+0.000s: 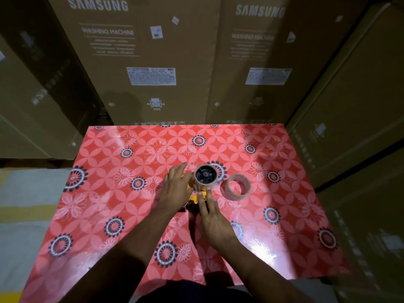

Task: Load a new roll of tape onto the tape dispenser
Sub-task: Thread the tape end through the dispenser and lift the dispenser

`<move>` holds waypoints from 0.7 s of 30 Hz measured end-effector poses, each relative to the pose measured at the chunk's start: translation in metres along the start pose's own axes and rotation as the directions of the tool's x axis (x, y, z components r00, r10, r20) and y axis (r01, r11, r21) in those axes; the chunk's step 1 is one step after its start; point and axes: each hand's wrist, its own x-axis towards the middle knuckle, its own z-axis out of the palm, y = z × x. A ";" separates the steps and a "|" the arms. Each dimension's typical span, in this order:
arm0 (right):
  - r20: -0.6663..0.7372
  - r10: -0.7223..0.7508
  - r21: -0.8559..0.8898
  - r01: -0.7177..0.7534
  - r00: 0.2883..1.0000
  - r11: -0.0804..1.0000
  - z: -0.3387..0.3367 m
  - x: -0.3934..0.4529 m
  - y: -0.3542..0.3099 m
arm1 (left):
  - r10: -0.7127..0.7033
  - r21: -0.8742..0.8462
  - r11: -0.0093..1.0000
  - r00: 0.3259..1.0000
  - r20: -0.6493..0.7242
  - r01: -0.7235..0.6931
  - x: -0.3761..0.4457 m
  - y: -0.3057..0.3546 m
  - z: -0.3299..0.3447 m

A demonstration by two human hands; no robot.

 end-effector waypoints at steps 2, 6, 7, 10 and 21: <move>0.016 -0.001 -0.038 0.001 1.000 0.999 0.003 0.000 0.001 | -0.006 0.023 1.000 0.999 0.047 0.004 -0.002 -0.001 0.001; 0.100 0.011 -0.057 -0.005 0.995 0.998 0.004 -0.003 0.001 | -0.003 0.044 0.999 0.996 0.093 -0.001 -0.005 -0.002 0.003; 0.116 0.010 -0.075 -0.001 0.993 0.997 0.004 -0.003 0.000 | -0.009 0.055 0.998 0.996 0.092 0.004 -0.005 -0.001 0.002; 0.090 0.030 -0.136 -0.017 0.996 0.991 0.007 -0.001 -0.004 | -0.012 0.107 0.994 0.997 0.077 0.004 0.000 0.003 0.001; 0.065 0.015 -0.204 -0.002 0.998 0.979 0.006 0.003 -0.008 | 0.069 0.141 0.987 0.993 0.098 -0.083 0.001 -0.012 0.010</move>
